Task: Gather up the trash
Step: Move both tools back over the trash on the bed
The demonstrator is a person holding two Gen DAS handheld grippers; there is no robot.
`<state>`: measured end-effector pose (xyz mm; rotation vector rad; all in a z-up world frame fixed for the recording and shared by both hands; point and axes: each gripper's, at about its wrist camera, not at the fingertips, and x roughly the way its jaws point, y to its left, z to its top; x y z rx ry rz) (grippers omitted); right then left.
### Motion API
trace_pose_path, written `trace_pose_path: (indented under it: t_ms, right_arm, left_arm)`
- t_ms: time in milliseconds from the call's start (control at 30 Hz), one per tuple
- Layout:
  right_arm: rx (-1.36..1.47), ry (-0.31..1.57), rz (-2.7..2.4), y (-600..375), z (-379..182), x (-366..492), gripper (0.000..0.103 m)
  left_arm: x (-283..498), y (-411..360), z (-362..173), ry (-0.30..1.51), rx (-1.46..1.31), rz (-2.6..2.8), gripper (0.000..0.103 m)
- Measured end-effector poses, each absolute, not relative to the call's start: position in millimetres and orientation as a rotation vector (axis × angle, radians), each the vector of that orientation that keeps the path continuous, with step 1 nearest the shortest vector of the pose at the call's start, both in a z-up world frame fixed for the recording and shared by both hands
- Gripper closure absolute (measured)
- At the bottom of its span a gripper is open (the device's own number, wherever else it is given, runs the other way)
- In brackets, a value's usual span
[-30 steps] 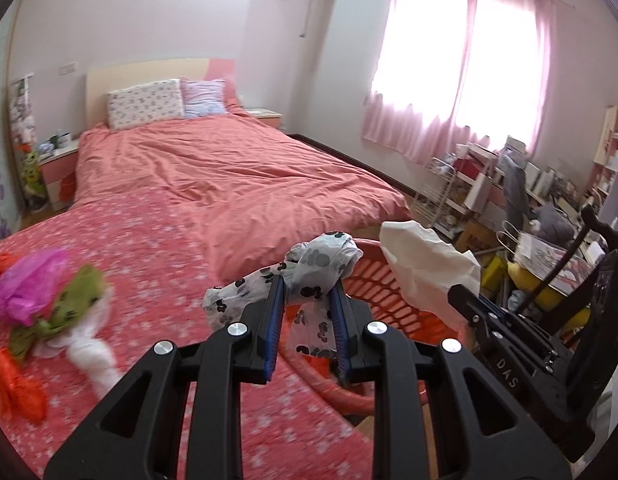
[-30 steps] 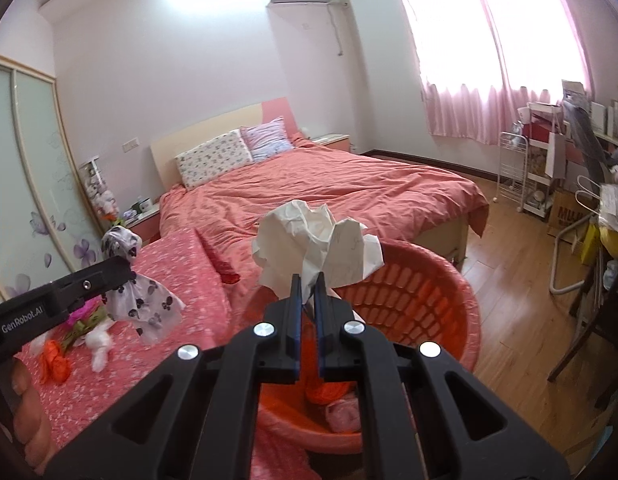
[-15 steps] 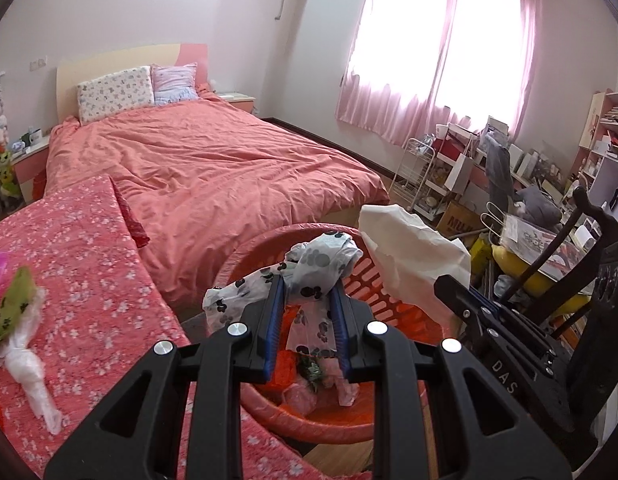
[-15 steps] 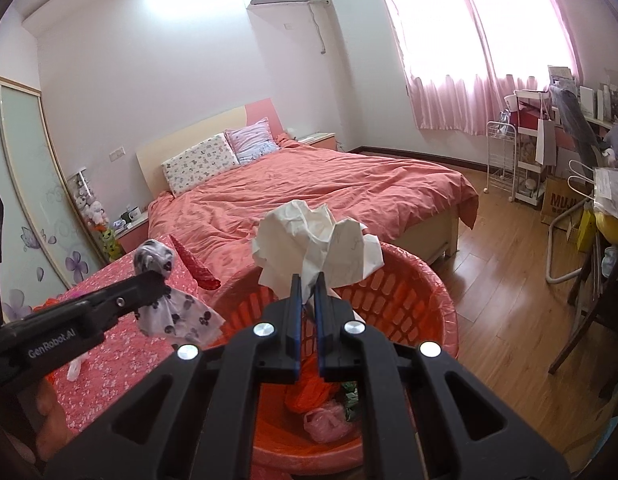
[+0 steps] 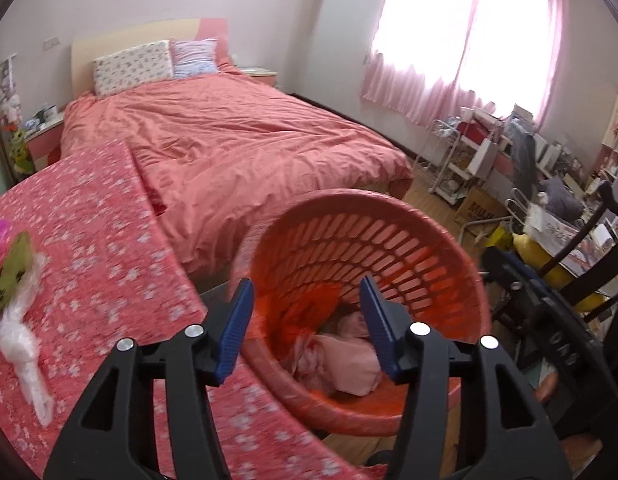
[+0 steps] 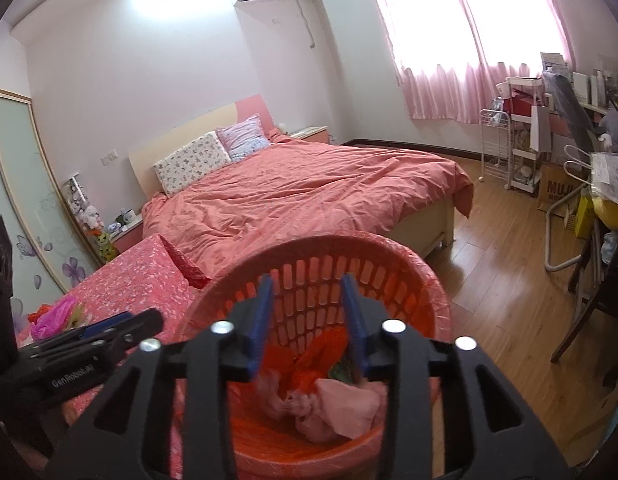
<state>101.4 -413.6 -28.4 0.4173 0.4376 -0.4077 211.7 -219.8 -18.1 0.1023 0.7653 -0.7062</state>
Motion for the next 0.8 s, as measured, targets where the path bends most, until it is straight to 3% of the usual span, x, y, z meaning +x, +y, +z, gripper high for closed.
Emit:
trace_pose_path:
  t_ms: [167,800]
  right_arm:
    - [0.386,0.446,-0.427,-410,-27,99,0.052]
    - [0.264,0.52,-0.143,-275,4,158,0.052]
  left_arm:
    - [209,-191,-15,0.733,0.133,-0.627,0.042]
    - [220,2,-9,0.722,0.043,-0.231,0.035]
